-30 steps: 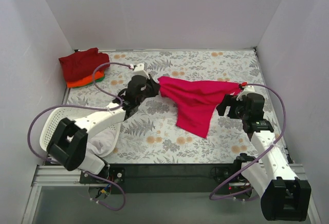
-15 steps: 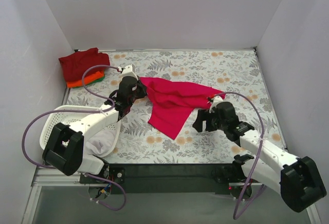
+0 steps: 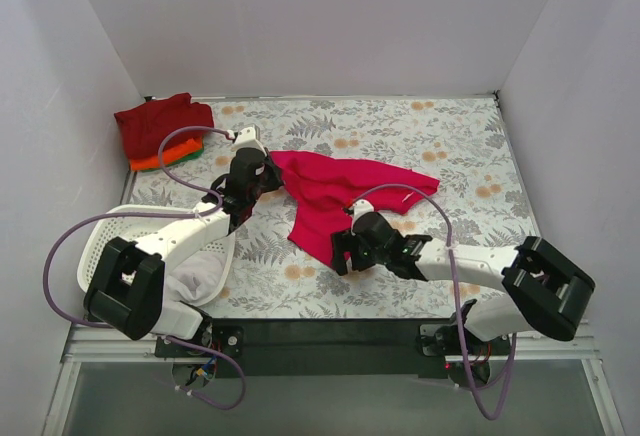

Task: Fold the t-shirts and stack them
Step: Flatten the tshirt out

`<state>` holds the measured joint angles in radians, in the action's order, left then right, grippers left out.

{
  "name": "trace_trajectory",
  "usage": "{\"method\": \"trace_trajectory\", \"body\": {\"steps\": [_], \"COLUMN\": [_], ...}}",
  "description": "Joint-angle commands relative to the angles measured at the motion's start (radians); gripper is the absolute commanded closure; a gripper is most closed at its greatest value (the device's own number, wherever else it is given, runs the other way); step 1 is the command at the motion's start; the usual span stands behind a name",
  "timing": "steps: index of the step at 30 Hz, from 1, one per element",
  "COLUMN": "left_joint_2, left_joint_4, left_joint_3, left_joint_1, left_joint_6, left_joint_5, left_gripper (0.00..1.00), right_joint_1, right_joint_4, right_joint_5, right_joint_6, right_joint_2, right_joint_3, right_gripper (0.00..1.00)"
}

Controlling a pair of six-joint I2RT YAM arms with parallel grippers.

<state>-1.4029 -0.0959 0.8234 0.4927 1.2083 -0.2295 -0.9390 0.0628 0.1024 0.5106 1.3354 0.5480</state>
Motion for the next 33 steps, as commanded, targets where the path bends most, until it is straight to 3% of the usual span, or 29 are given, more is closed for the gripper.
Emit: {"method": "trace_trajectory", "body": {"steps": [1, 10, 27, 32, 33], "left_joint_2": [0.016, 0.045, 0.056, 0.056, 0.058], "left_joint_4": [0.012, 0.007, 0.015, 0.015, 0.015], "left_joint_3": [-0.009, -0.024, -0.029, -0.030, -0.032], "left_joint_1": [-0.009, -0.020, -0.029, -0.031, -0.031], "left_joint_6": [-0.013, -0.018, -0.013, -0.015, -0.015], "left_joint_5": [-0.014, -0.030, -0.027, -0.025, -0.025], "left_gripper": [1.00, 1.00, 1.00, 1.00, 1.00], "right_joint_1": [-0.046, -0.110, -0.202, -0.202, -0.202], "right_joint_4": [0.052, -0.056, -0.169, -0.164, -0.166], "right_joint_5": [0.105, 0.243, 0.338, 0.362, 0.365], "right_joint_6": [0.029, 0.029, 0.098, 0.095, 0.089], "right_joint_2": [0.065, 0.140, 0.209, 0.245, 0.249], "right_joint_3": [0.087, 0.161, 0.179, 0.185, 0.187], "right_gripper": [0.28, 0.36, 0.49, 0.62, 0.78]}}
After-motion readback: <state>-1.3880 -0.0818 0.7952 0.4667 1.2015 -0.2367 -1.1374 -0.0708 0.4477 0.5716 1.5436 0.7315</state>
